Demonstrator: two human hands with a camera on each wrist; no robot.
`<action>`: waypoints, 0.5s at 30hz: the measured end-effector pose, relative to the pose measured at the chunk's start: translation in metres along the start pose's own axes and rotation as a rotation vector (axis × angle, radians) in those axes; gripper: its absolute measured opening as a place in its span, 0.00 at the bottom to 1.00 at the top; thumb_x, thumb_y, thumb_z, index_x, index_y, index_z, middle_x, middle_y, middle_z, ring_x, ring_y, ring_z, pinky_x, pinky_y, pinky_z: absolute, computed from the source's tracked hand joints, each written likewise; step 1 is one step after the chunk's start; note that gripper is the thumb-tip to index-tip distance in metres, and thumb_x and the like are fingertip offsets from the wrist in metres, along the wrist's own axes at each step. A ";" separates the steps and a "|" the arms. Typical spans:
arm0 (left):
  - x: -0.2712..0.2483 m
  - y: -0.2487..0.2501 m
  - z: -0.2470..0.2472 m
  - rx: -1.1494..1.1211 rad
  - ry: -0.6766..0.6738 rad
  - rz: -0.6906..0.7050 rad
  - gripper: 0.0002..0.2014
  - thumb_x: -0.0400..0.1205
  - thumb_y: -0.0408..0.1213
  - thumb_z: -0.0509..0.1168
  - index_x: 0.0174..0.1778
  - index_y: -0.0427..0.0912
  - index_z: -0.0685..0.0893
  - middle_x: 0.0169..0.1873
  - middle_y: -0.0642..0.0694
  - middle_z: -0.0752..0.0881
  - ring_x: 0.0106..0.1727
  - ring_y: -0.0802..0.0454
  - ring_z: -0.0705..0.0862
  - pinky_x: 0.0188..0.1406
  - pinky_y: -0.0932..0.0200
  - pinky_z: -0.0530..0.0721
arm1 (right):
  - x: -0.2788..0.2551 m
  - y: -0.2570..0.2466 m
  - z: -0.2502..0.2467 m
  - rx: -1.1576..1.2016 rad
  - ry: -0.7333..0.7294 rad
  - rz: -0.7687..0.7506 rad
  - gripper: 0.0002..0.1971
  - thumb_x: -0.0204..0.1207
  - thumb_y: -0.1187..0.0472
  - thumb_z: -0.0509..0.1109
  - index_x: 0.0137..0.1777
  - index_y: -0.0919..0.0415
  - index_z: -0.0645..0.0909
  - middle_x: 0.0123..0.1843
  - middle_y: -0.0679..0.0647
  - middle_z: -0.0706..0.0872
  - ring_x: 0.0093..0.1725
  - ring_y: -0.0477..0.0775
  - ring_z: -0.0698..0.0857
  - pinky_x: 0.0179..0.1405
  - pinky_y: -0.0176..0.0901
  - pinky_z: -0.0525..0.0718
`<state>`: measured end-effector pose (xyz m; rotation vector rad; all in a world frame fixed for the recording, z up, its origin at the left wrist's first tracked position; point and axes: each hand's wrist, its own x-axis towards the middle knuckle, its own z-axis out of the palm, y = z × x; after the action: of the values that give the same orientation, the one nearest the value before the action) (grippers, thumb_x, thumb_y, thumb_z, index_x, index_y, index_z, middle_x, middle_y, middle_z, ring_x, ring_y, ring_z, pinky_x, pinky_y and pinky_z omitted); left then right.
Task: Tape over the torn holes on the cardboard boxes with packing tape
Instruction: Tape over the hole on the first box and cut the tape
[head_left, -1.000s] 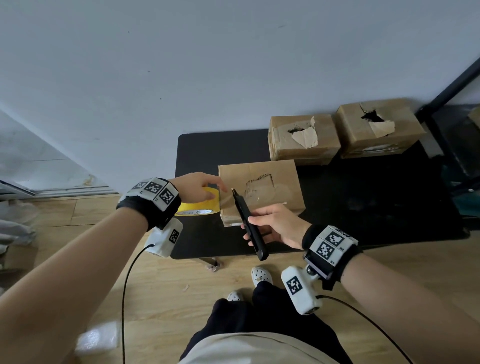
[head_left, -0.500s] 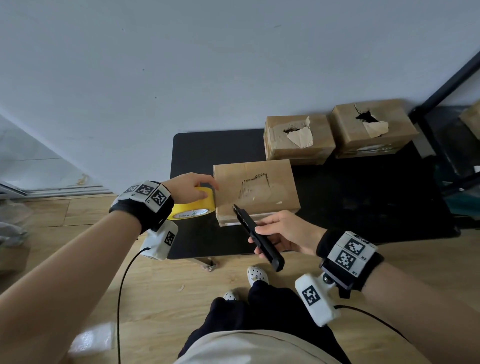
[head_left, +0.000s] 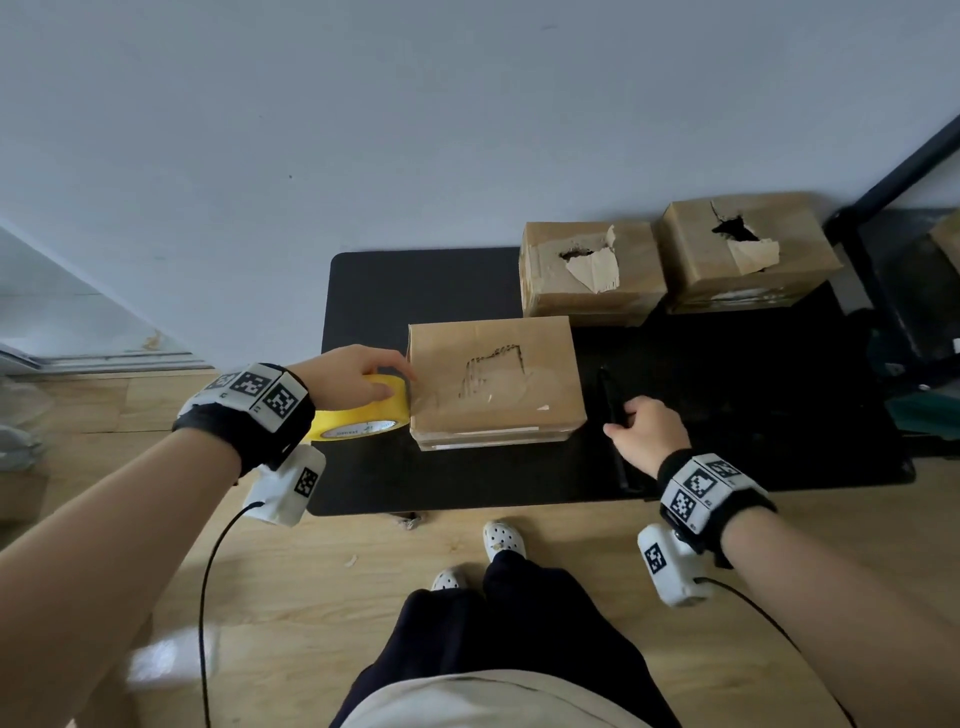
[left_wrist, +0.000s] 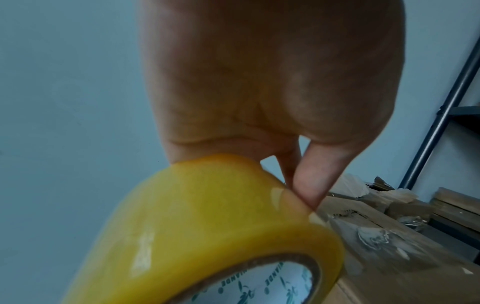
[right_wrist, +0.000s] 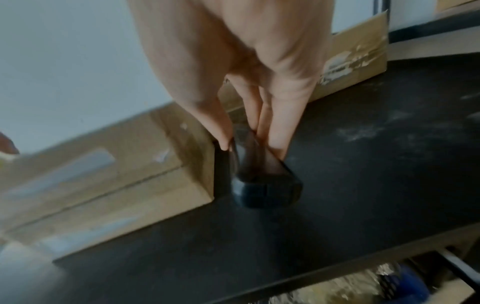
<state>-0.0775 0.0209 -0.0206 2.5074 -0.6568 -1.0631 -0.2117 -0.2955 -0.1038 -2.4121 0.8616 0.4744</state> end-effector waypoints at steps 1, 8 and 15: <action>0.000 0.000 0.000 -0.004 0.001 0.000 0.18 0.82 0.30 0.59 0.66 0.52 0.78 0.57 0.58 0.77 0.58 0.58 0.73 0.61 0.64 0.66 | 0.003 -0.003 0.006 -0.058 -0.019 0.005 0.19 0.77 0.55 0.72 0.64 0.64 0.79 0.58 0.61 0.85 0.59 0.63 0.84 0.55 0.49 0.83; 0.003 -0.003 0.001 -0.015 -0.014 -0.025 0.18 0.82 0.32 0.59 0.64 0.55 0.78 0.56 0.57 0.78 0.58 0.56 0.74 0.62 0.61 0.68 | 0.010 -0.018 0.027 -0.247 -0.017 -0.063 0.17 0.78 0.56 0.70 0.60 0.65 0.75 0.61 0.62 0.80 0.59 0.67 0.83 0.51 0.51 0.81; 0.007 -0.007 0.001 0.010 -0.030 -0.037 0.17 0.82 0.35 0.58 0.64 0.57 0.78 0.60 0.56 0.78 0.61 0.54 0.75 0.70 0.53 0.71 | 0.013 -0.016 0.028 -0.209 -0.024 -0.107 0.19 0.80 0.53 0.68 0.63 0.66 0.75 0.62 0.63 0.78 0.60 0.65 0.82 0.51 0.51 0.80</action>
<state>-0.0718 0.0228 -0.0292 2.5257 -0.6272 -1.1153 -0.1952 -0.2753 -0.1267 -2.6213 0.6986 0.5756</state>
